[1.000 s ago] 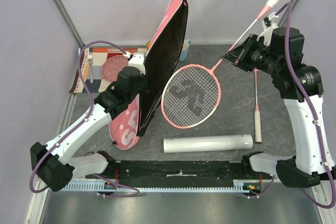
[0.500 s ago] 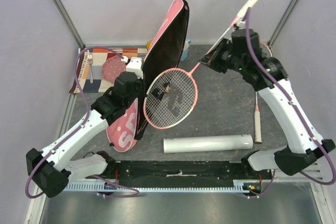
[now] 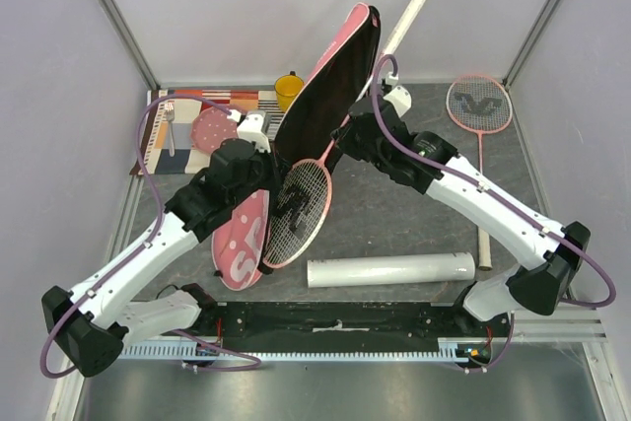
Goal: Pack up the badminton gear
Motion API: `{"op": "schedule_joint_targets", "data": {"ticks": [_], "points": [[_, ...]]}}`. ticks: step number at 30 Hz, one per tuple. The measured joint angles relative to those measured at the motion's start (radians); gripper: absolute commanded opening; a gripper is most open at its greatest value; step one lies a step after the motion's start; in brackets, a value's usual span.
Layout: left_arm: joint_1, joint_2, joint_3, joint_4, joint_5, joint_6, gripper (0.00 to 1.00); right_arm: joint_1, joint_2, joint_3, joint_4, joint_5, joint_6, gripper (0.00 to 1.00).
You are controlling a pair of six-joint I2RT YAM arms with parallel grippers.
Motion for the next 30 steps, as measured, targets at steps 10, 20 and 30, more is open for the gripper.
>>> {"op": "schedule_joint_targets", "data": {"ticks": [10,20,30], "points": [[-0.002,-0.016,0.069,-0.001,0.108,-0.152,0.02,0.107,-0.015,-0.112,0.271,0.199,-0.113,0.00],[-0.002,0.020,0.117,0.001,0.116,-0.169,0.02,0.194,0.084,-0.067,0.292,0.194,-0.220,0.00],[-0.003,0.028,0.073,0.037,0.100,-0.129,0.02,0.212,0.095,-0.147,0.267,0.082,-0.215,0.00]]}}
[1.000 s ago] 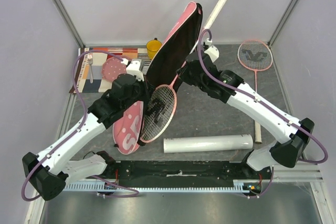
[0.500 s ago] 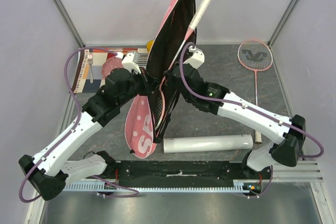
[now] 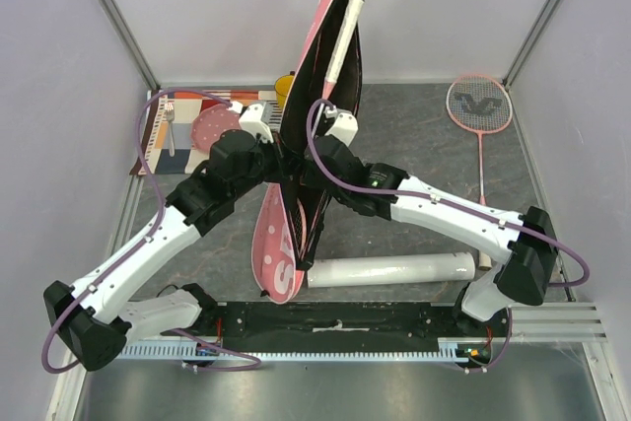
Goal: Pack up the badminton gear
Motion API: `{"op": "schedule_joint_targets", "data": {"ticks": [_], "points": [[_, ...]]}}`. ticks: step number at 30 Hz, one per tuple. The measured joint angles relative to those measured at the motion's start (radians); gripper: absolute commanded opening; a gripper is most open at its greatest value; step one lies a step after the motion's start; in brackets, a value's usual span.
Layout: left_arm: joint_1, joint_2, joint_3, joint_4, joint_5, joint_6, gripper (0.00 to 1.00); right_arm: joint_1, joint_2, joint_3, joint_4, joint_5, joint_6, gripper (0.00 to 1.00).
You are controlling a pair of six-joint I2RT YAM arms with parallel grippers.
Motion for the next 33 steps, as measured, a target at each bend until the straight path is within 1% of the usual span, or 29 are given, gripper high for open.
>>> {"op": "schedule_joint_targets", "data": {"ticks": [8,13,17,19,23,24,26,29,30,32,33], "points": [[0.000,0.047,0.018,-0.032,-0.036,0.089,0.02,0.010,0.010,-0.027,0.026,0.006,-0.005,0.00],[0.007,0.048,0.021,-0.054,-0.037,0.129,0.02,0.021,0.019,-0.040,0.056,0.006,-0.009,0.00],[0.025,0.047,0.019,-0.066,-0.020,0.154,0.02,0.008,0.038,-0.040,0.085,-0.041,-0.031,0.00],[0.030,0.039,0.009,-0.057,-0.010,0.161,0.02,-0.016,0.039,-0.041,0.089,-0.097,-0.047,0.03],[0.030,-0.017,-0.032,-0.029,0.059,0.161,0.02,-0.069,0.039,-0.047,0.093,-0.232,-0.098,0.11],[0.027,-0.032,-0.038,-0.026,0.080,0.161,0.02,-0.079,0.039,-0.047,0.092,-0.268,-0.116,0.19],[0.027,-0.054,-0.043,-0.027,0.109,0.159,0.02,-0.101,0.039,-0.047,0.094,-0.335,-0.145,0.23],[0.027,-0.064,-0.044,-0.025,0.137,0.148,0.02,-0.129,0.039,-0.045,0.079,-0.431,-0.199,0.33],[0.027,-0.064,-0.043,-0.027,0.137,0.143,0.02,-0.132,0.038,-0.045,0.068,-0.446,-0.209,0.40],[0.027,-0.063,-0.040,-0.045,0.124,0.130,0.02,-0.134,0.033,-0.047,0.050,-0.468,-0.221,0.46],[0.027,-0.063,-0.035,-0.055,0.116,0.126,0.02,-0.135,0.027,-0.050,0.043,-0.473,-0.223,0.51]]}}
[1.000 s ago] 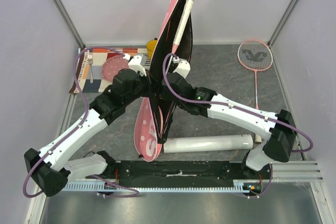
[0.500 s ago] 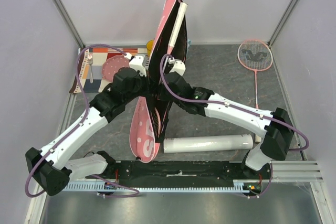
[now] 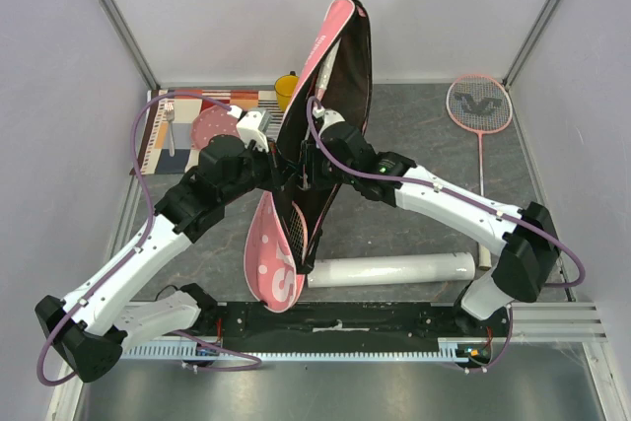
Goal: Pack up the badminton gear
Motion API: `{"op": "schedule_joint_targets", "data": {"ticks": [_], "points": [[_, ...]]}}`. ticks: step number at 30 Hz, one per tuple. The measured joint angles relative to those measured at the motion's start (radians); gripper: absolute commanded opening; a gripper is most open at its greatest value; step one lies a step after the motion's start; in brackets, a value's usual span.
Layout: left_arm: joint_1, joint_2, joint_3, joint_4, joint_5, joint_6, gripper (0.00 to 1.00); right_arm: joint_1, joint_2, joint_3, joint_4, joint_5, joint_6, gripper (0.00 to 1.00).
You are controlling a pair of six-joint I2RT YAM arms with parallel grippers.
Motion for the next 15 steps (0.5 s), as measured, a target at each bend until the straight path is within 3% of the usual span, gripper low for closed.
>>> {"op": "schedule_joint_targets", "data": {"ticks": [3,15], "points": [[0.000,0.001,0.013,-0.010,-0.016,-0.005,0.02,-0.005,-0.039,-0.014,-0.019,-0.008,-0.007,0.61],[0.026,0.082,0.080,-0.062,-0.167,0.008,0.02,-0.007,-0.201,-0.027,-0.033,-0.040,-0.023,0.83]]}}
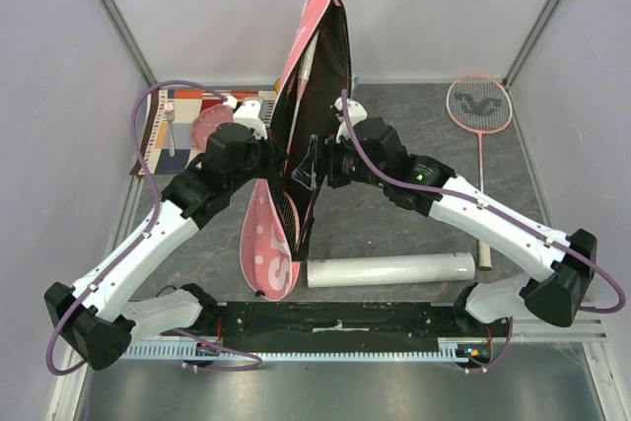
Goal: Pack up the badminton gear
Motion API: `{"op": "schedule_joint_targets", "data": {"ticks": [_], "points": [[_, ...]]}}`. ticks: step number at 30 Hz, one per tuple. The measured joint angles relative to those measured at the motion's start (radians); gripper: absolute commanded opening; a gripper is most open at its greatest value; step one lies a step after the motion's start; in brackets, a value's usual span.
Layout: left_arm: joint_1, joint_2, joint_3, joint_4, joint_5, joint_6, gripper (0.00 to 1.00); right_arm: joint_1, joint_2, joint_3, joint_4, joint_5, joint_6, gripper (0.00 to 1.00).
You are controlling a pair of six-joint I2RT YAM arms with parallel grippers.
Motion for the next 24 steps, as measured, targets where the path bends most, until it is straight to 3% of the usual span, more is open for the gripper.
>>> {"op": "schedule_joint_targets", "data": {"ticks": [6,9,16,20,24], "points": [[0.018,0.017,0.006,-0.024,-0.013,0.051,0.02,-0.031,-0.056,0.019,-0.047,0.042,-0.053,0.90],[0.018,0.018,0.016,-0.034,-0.003,0.079,0.02,-0.124,-0.089,0.043,-0.084,0.093,-0.092,0.95],[0.018,0.026,0.035,-0.052,0.021,0.123,0.02,-0.568,-0.098,0.027,-0.119,0.274,-0.122,0.98],[0.018,0.024,0.029,-0.044,0.042,0.124,0.02,-0.834,-0.022,-0.049,-0.089,0.231,-0.078,0.95],[0.018,0.006,-0.004,-0.014,0.061,0.130,0.02,-1.040,0.209,-0.027,-0.081,0.140,-0.141,0.85]]}}
